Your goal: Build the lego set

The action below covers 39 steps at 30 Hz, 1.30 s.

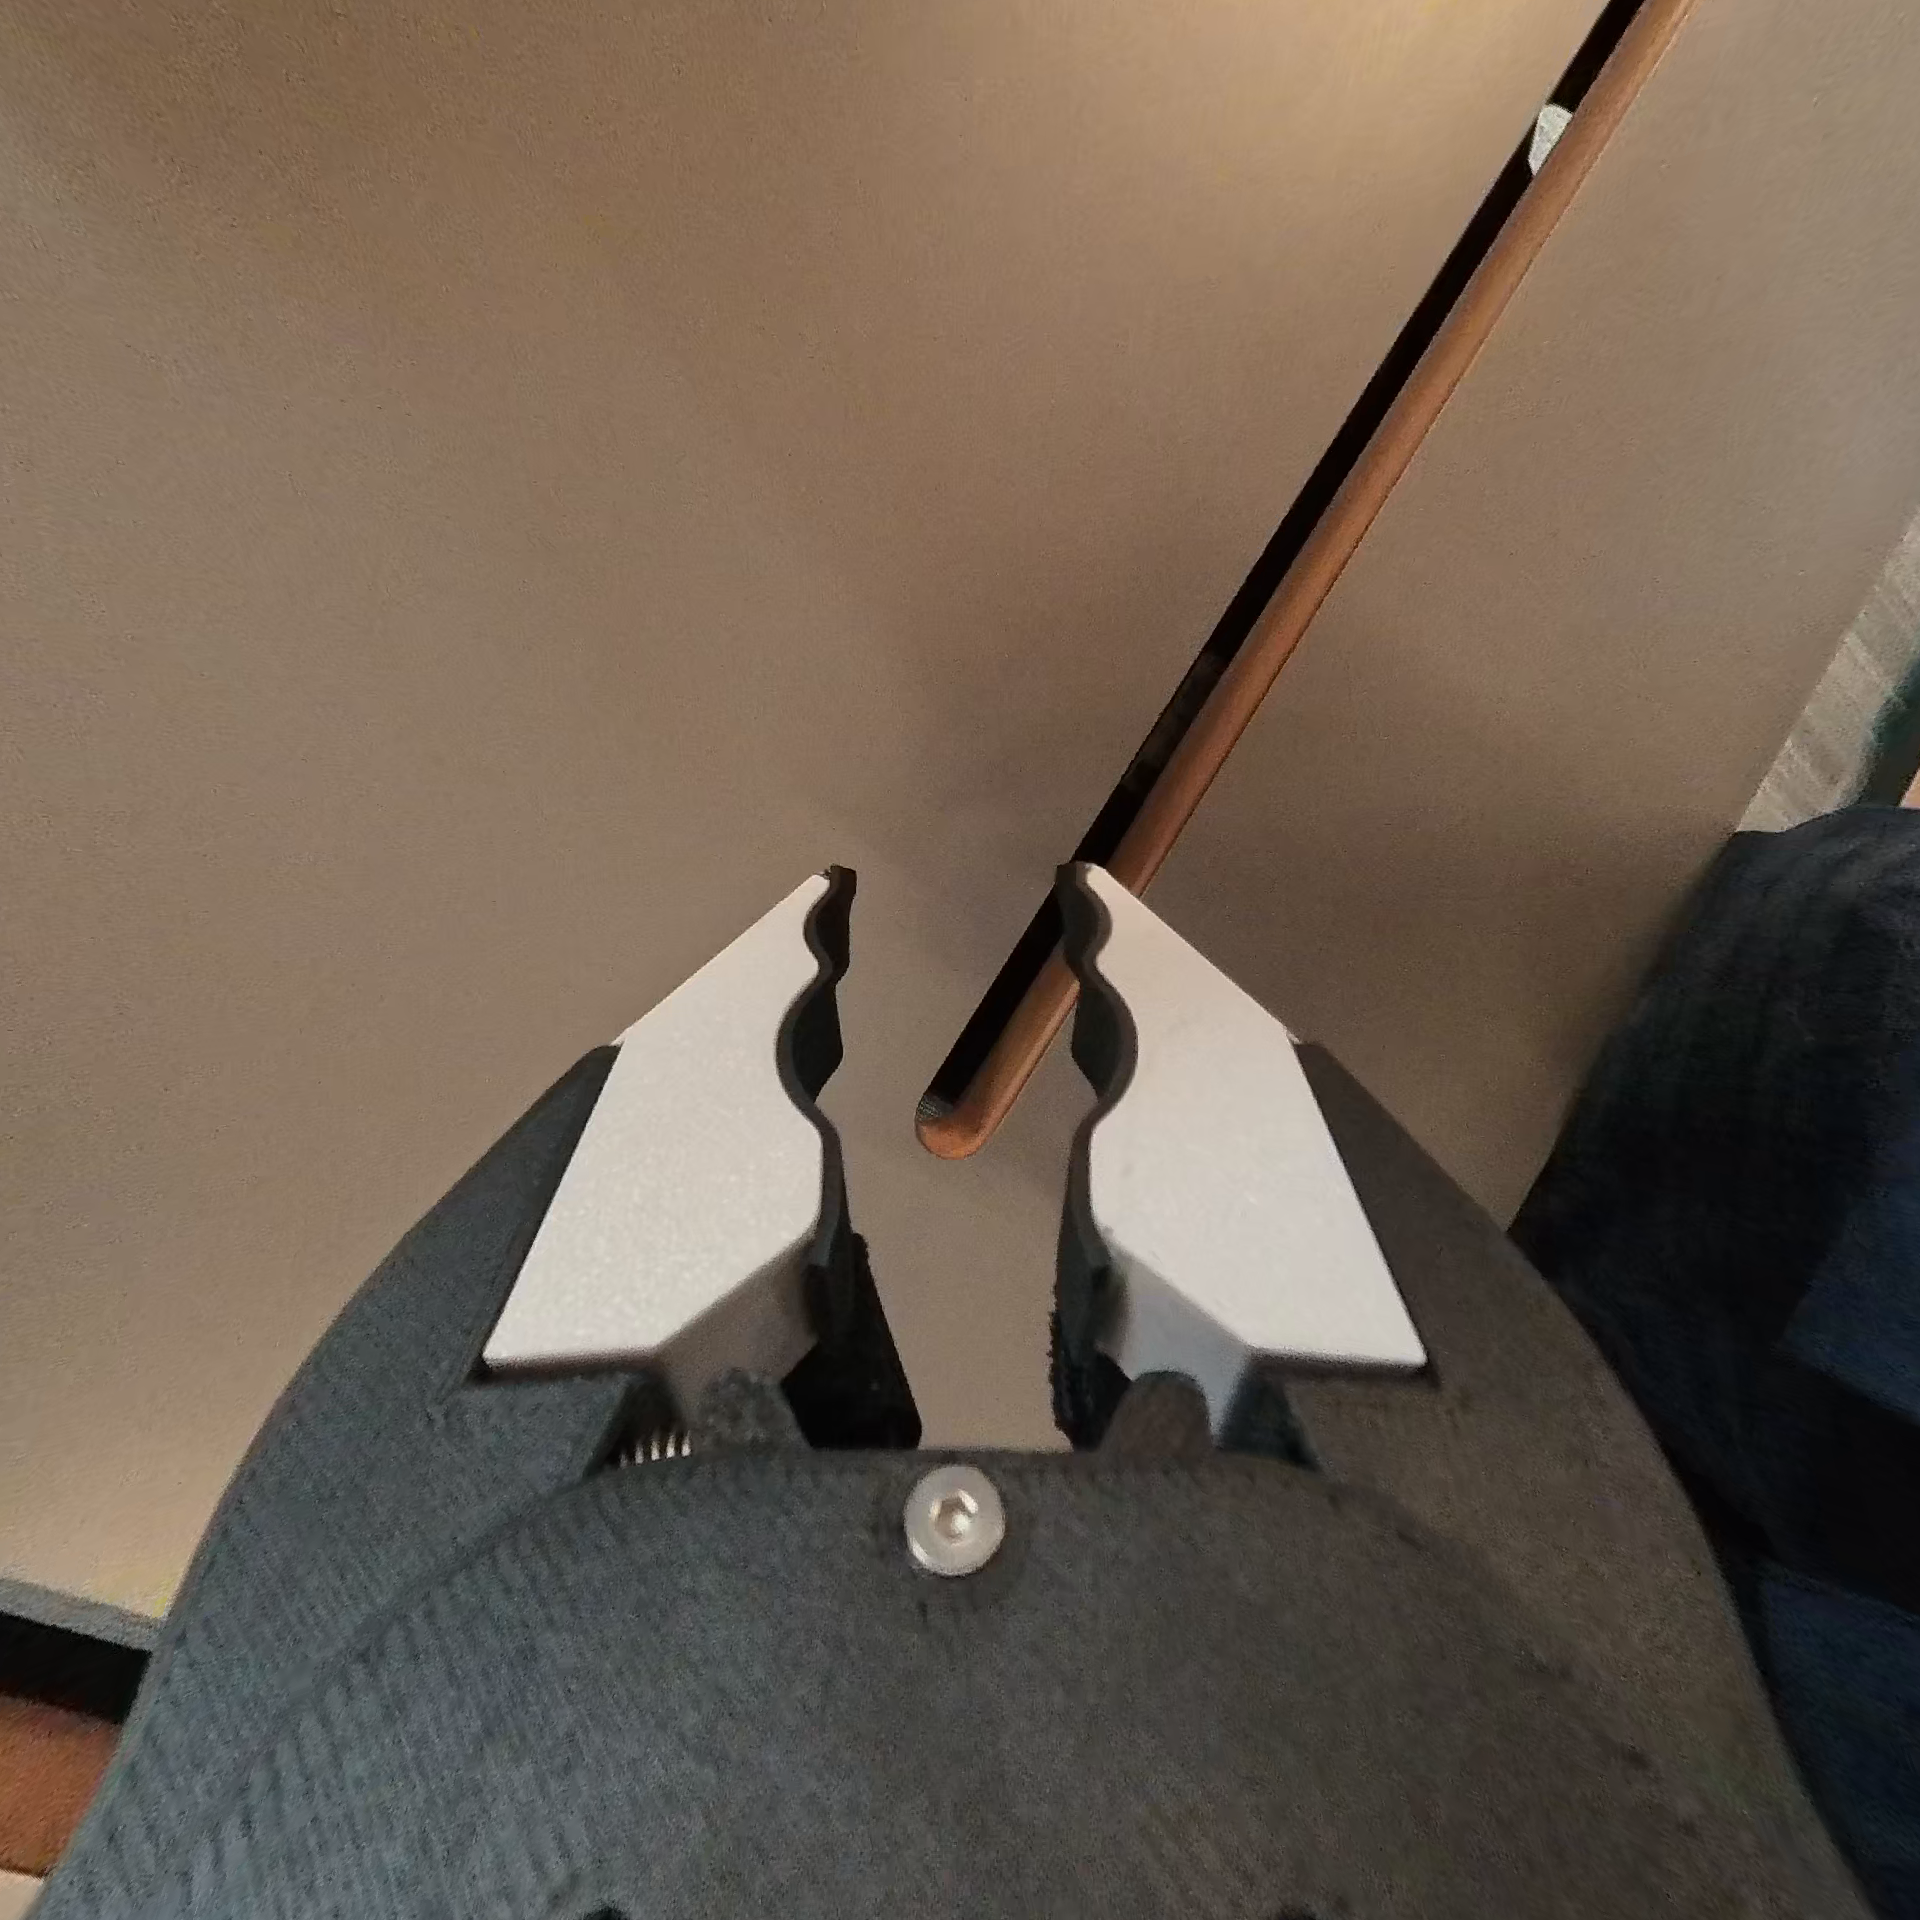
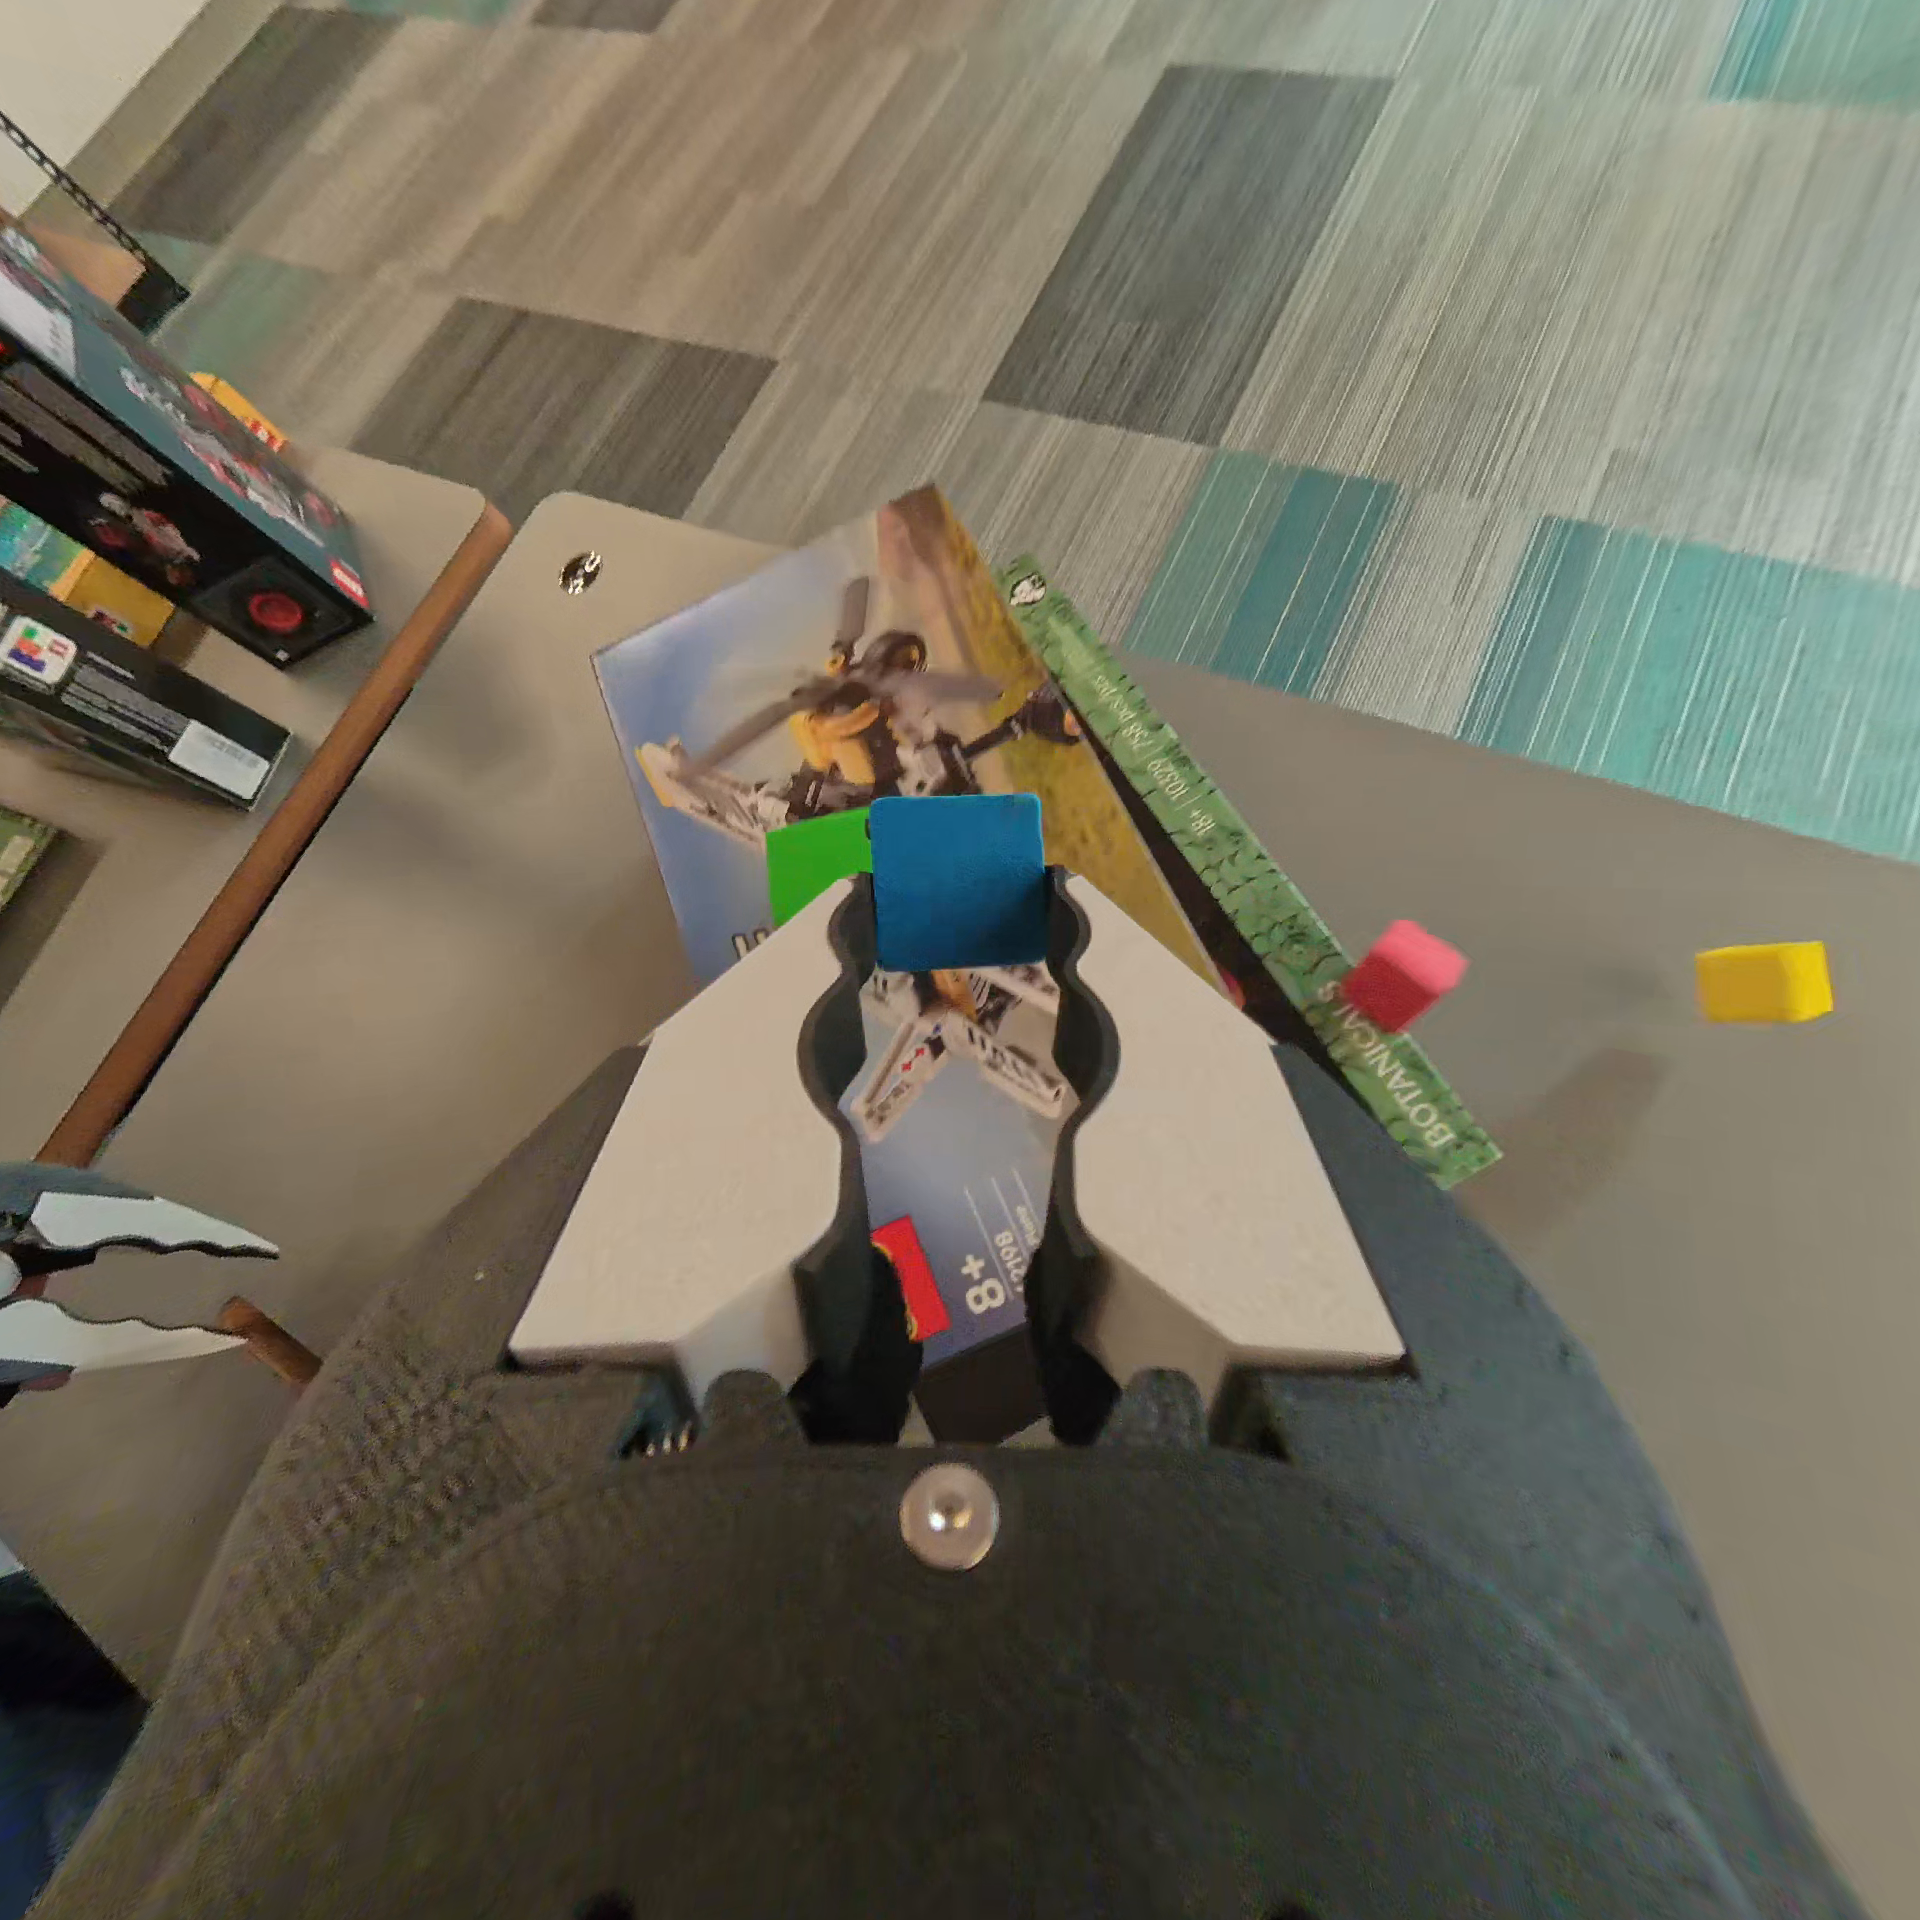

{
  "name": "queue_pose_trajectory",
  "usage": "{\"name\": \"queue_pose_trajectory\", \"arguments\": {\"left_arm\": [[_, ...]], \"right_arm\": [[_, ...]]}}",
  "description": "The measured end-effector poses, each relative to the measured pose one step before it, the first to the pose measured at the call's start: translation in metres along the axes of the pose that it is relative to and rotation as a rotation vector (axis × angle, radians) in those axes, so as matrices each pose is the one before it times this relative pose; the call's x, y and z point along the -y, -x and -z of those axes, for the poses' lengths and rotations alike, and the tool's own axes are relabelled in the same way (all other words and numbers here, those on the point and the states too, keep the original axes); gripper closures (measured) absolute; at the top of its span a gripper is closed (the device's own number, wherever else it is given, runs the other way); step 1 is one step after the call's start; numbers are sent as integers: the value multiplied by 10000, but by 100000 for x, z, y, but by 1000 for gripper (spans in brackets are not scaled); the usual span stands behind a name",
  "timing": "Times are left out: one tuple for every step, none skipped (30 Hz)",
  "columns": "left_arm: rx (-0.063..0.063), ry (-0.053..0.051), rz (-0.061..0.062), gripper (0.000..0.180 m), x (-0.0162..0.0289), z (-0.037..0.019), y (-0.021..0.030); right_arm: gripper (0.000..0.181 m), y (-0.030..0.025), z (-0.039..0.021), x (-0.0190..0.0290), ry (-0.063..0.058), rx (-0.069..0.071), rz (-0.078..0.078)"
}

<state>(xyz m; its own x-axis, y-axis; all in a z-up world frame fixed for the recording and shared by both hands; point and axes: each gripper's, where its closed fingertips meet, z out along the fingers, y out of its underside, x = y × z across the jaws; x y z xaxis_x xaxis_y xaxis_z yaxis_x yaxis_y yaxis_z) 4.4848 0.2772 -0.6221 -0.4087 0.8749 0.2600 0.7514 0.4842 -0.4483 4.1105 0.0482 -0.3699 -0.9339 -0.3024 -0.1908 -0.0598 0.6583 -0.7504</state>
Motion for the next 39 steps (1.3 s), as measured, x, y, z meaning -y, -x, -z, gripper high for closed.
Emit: {"name": "queue_pose_trajectory", "arguments": {"left_arm": [[-23, 24, -28, 140, 50, -51, -92], [-25, 29, -21, 140, 14, -46, -105], [-32, 32, -7, 140, -38, -49, -110], [-19, 33, 3, 140, -84, -45, -85], [-11, 39, 8, 139, -119, -35, -63], [-17, 50, 13, 139, -150, -39, -66], [-19, 46, 7, 139, -169, -41, -63], [-6, 51, -2, 139, -173, -43, -51], [0, 52, -3, 139, -173, -29, -31], [6, 43, 8, 139, -146, -18, -29], [1, 33, 17, 139, -131, -12, -30], [5, 31, 11, 139, -113, -15, -40], [5, 34, 9, 139, -118, -27, -49], [0, 44, 14, 139, -132, -43, -58], [-1, 37, 15, 138, -120, -45, -84], [9, 27, 10, 138, -94, -26, -75], [1, 20, 10, 138, -90, -9, -96], [1, 20, 15, 137, -85, 14, -93], [2, 15, 9, 137, -73, 33, -80], [23, 12, 4, 137, -85, 71, -51], [40, 7, 15, 137, -105, 109, -12], [35, -13, 49, 137, -101, 120, 6], [29, -22, 77, 137, -143, 124, 9], [28, -7, 77, 137, -189, 121, 2], [26, 20, 52, 137, -255, 143, -12], [42, 17, 27, 137, -286, 193, 2], [64, -5, 30, 137, -269, 259, 61], [65, -23, 59, 137, -289, 288, 81], [58, -30, 96, 137, -334, 298, 96], [50, -38, 121, 137, -368, 307, 90], [57, -26, 135, 137, -426, 303, 101], [64, -30, 146, 137, -495, 319, 101], [52, -49, 166, 137, -507, 361, 50], [44, -68, 177, 137, -551, 436, -2], [46, -93, 185, 137, -582, 492, -50], [36, -107, 196, 137, -670, 542, -117], [35, -97, 206, 138, -803, 555, -149], [39, -91, 205, 138, -947, 576, -186], [31, -70, 225, 139, -1106, 591, -191]], "right_arm": [[149, 190, -218, -583, 85, 5, -1], [149, 71, -137, -497, 41, -91, 53], [149, 198, -161, -496, 50, -10, 35], [149, 334, -163, -482, 53, 95, -27], [149, 160, -138, -400, 8, 32, -91], [149, 73, -80, -286, -21, -29, -61], [149, 177, -63, -246, 9, -5, 72], [149, 42, -81, -181, 62, -26, 121], [149, -255, -52, -41, 36, -205, 93], [149, -370, 44, 164, -71, -278, 129], [149, 131, -7, 50, 40, 45, 171], [149, 353, -137, -165, 193, 226, 128], [149, 44, -149, -27, 110, -28, 122], [149, -63, -196, 38, 40, -128, 176], [149, 94, -281, -189, 161, 11, 117], [149, 24, -307, -457, 268, 30, 13], [144, 16, -373, -460, 291, 31, -17], [142, 68, -194, -214, 123, 25, 34], [142, 31, 84, 171, -135, -33, 54], [141, -53, 222, 255, -159, -76, 6], [139, 62, 295, 252, -129, 12, -19], [137, 180, 216, 257, -114, 92, -27], [135, 114, 125, 204, -73, 44, -5], [135, -37, 185, 222, -58, -90, 81], [134, -19, 305, 320, -94, -107, 165], [134, 59, 428, 369, -141, -64, 100], [135, 172, 537, 376, -167, 65, -46], [138, 375, 685, 474, -268, 199, -111], [141, 586, 760, 617, -405, 257, -117], [144, 720, 780, 723, -457, 334, -95], [147, 1032, 546, 643, -425, 412, -42], [149, 1335, 506, 624, -355, 383, 57], [152, 1551, 349, 672, -323, 386, 218], [153, 2059, 66, 746, -349, 518, 441], [157, 2290, -344, 642, -270, 563, 457], [162, 2266, -789, 504, -91, 569, 309], [161, 2476, -1303, 507, -36, 603, 214], [162, 2736, -1768, 450, -4, 714, 166], [163, 2723, -2216, 215, 80, 818, 127]]}}
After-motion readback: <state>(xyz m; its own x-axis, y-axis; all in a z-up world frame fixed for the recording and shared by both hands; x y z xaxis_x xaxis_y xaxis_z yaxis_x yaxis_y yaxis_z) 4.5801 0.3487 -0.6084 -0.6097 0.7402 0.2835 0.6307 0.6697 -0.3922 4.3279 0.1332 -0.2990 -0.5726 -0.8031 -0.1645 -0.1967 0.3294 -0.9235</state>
